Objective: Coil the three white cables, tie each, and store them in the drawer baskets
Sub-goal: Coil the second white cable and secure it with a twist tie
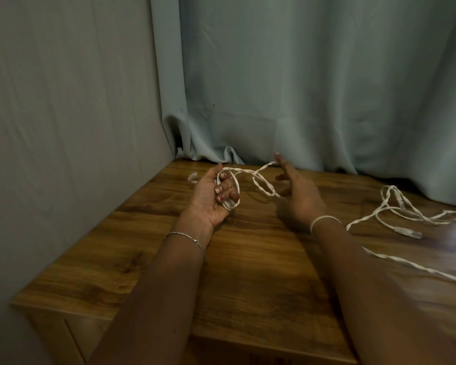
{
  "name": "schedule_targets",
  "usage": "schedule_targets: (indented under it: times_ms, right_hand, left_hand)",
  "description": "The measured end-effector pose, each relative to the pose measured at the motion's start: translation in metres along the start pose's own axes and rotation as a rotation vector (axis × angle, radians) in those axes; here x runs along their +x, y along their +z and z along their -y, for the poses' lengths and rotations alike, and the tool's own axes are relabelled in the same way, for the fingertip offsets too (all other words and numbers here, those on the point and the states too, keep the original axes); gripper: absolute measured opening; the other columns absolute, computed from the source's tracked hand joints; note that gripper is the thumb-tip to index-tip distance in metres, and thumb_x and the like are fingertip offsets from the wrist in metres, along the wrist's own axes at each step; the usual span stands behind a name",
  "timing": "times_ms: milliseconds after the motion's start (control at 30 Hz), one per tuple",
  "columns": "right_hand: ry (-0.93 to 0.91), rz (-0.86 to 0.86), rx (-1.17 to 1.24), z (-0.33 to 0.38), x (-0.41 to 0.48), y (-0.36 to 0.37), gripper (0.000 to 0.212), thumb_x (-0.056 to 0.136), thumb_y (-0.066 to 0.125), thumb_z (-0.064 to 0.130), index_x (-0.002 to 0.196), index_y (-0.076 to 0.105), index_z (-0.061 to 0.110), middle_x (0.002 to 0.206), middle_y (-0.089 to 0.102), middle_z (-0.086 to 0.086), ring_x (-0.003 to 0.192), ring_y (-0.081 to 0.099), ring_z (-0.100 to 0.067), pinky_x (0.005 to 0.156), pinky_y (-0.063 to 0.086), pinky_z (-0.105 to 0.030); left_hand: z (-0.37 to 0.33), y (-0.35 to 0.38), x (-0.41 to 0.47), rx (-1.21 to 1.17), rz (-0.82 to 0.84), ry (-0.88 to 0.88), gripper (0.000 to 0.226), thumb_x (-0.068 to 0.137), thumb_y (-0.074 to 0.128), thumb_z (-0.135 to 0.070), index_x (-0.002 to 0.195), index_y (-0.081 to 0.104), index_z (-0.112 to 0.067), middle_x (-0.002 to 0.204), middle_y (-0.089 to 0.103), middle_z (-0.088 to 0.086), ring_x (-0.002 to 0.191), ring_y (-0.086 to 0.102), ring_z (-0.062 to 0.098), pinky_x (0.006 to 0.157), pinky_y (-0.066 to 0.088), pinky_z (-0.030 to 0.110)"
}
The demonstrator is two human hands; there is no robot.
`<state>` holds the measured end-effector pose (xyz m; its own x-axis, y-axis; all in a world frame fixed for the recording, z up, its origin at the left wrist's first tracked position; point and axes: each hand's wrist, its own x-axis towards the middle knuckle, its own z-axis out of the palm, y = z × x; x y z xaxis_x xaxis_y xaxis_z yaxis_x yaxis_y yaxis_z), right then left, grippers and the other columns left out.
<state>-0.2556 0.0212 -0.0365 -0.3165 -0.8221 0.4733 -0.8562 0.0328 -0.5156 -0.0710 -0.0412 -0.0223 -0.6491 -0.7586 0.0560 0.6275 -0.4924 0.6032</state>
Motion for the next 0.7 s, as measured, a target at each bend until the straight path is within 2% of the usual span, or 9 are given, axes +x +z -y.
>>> schedule_targets:
  times_ms: [67,133,200,233,333,400,467,567,700]
  right_hand:
    - [0.067,-0.086,0.103,-0.001,0.002,-0.001,0.119,0.07,0.067,-0.015,0.146,0.005,0.053,0.112,0.061,0.007,0.095,0.063,-0.012,0.082,0.055,-0.03]
    - [0.104,-0.206,0.251,-0.003,0.006,-0.004,0.083,0.084,0.054,-0.014,0.148,0.025,0.031,0.102,0.064,0.001,0.089,0.065,-0.015,0.078,0.051,-0.026]
    - [0.15,-0.289,0.451,-0.005,0.01,-0.005,0.041,0.094,0.043,-0.009,0.129,0.046,0.012,0.098,0.068,-0.01,0.082,0.069,-0.019,0.075,0.054,-0.027]
    - [0.189,-0.306,0.579,-0.006,0.012,-0.004,0.031,0.097,0.04,-0.006,0.122,0.051,0.009,0.097,0.068,-0.015,0.075,0.069,-0.017,0.071,0.055,-0.026]
    - [0.296,-0.317,0.904,-0.005,0.016,-0.006,0.025,0.102,0.04,0.005,0.12,0.057,0.006,0.08,0.061,-0.008,0.058,0.057,-0.009,0.059,0.051,-0.022]
    - [0.298,-0.311,0.996,-0.007,0.017,-0.008,0.026,0.103,0.042,0.009,0.122,0.059,0.007,0.071,0.051,-0.001,0.054,0.047,-0.007,0.055,0.046,-0.02]
    - [0.256,-0.33,0.991,-0.01,0.018,-0.009,0.026,0.102,0.044,0.012,0.122,0.06,0.006,0.068,0.046,0.0,0.05,0.042,-0.003,0.053,0.044,-0.018]
    - [0.173,-0.35,0.822,-0.009,0.02,-0.008,0.027,0.102,0.044,0.014,0.123,0.062,0.008,0.07,0.049,0.001,0.054,0.042,-0.003,0.048,0.038,-0.014]
    - [-0.017,-0.346,0.429,-0.003,0.018,-0.006,0.027,0.101,0.047,0.013,0.121,0.064,0.01,0.082,0.059,0.001,0.066,0.05,-0.003,0.062,0.041,-0.011]
  left_hand:
    - [-0.002,-0.002,0.0,-0.006,-0.052,-0.006,0.048,0.101,0.04,-0.031,0.055,0.041,-0.016,0.034,0.027,-0.006,0.026,0.021,0.005,0.032,0.031,0.014]
    - [-0.003,-0.004,0.001,0.003,-0.108,0.0,0.044,0.1,0.04,-0.029,0.058,0.039,-0.017,0.034,0.027,-0.006,0.026,0.021,0.006,0.034,0.031,0.014]
    - [-0.003,-0.004,0.001,0.009,-0.158,0.008,0.045,0.1,0.04,-0.027,0.056,0.039,-0.016,0.034,0.027,-0.006,0.025,0.021,0.006,0.034,0.03,0.014]
    - [-0.002,-0.004,0.002,0.008,-0.17,0.004,0.047,0.1,0.04,-0.026,0.054,0.039,-0.016,0.034,0.027,-0.006,0.025,0.021,0.006,0.034,0.029,0.013]
    - [-0.002,-0.003,0.002,0.022,-0.177,-0.034,0.046,0.1,0.04,-0.026,0.055,0.038,-0.017,0.034,0.026,-0.006,0.025,0.02,0.006,0.031,0.029,0.014]
    - [-0.002,-0.004,0.002,0.035,-0.179,-0.052,0.045,0.1,0.04,-0.027,0.056,0.037,-0.017,0.034,0.026,-0.006,0.024,0.02,0.006,0.03,0.029,0.013]
    - [-0.001,-0.003,0.003,0.037,-0.171,-0.06,0.047,0.1,0.04,-0.028,0.054,0.038,-0.017,0.034,0.026,-0.006,0.024,0.019,0.005,0.03,0.029,0.012]
    - [0.001,0.0,0.002,0.039,-0.139,-0.039,0.048,0.101,0.039,-0.032,0.056,0.038,-0.017,0.033,0.026,-0.006,0.024,0.02,0.006,0.032,0.03,0.012]
    - [0.001,0.003,0.0,0.01,-0.09,0.031,0.045,0.101,0.04,-0.029,0.058,0.039,-0.016,0.033,0.027,-0.006,0.025,0.02,0.006,0.032,0.028,0.014]
